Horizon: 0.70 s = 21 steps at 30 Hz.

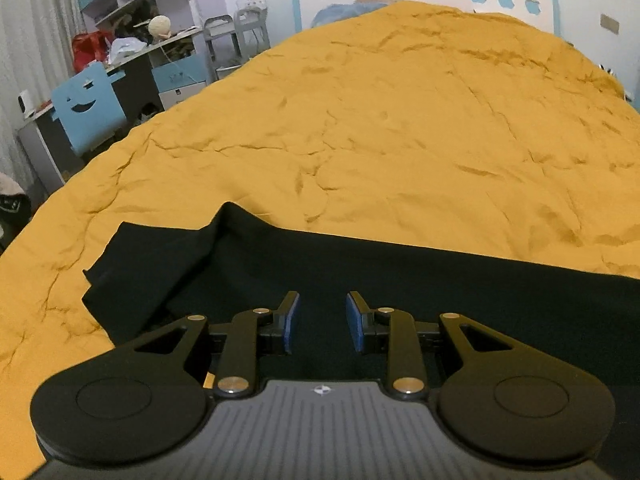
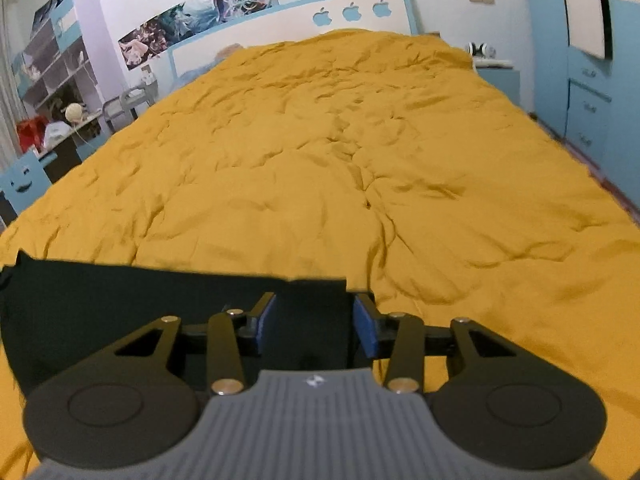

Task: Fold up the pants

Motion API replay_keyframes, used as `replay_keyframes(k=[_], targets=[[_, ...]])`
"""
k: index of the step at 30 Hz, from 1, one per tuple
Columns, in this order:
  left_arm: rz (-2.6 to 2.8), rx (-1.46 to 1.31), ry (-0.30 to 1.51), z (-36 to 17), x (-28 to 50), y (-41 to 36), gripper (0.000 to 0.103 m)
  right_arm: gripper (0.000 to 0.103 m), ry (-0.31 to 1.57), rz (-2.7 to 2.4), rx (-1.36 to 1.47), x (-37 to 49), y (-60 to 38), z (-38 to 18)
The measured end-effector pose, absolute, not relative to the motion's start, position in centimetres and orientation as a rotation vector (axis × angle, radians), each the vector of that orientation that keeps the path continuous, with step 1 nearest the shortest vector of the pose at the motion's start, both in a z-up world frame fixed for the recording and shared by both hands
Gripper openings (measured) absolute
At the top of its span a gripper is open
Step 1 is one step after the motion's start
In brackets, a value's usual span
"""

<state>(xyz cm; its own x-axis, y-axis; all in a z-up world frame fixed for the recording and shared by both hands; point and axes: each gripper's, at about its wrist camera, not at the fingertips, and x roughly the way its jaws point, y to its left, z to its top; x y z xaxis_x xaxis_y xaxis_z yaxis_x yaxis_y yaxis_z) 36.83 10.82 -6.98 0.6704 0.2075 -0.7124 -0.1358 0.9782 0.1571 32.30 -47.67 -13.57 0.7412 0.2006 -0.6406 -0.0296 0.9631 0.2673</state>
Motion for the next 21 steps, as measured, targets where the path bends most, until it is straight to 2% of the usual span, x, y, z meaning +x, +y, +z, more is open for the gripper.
replay_keyframes(k=[7,10,14,21], targets=[[0.208,0.19,0.845,-7.1,38.2,9.0,0.034,0.04,0.736,0.164,0.362,35.9,-49.4,-17.0],[0.209,0.215,0.858,-7.4,38.5,8.3,0.034,0.034,0.725,0.21,0.424,35.9,-50.2,-17.8],[0.204,0.238,0.866,-7.6,38.8,7.4,0.034,0.032,0.712,0.281,0.425,35.4,-50.3,-17.7],[0.158,0.251,0.864,-8.3,39.5,6.9,0.034,0.015,0.75,0.289,0.51,35.9,-51.8,-19.2]])
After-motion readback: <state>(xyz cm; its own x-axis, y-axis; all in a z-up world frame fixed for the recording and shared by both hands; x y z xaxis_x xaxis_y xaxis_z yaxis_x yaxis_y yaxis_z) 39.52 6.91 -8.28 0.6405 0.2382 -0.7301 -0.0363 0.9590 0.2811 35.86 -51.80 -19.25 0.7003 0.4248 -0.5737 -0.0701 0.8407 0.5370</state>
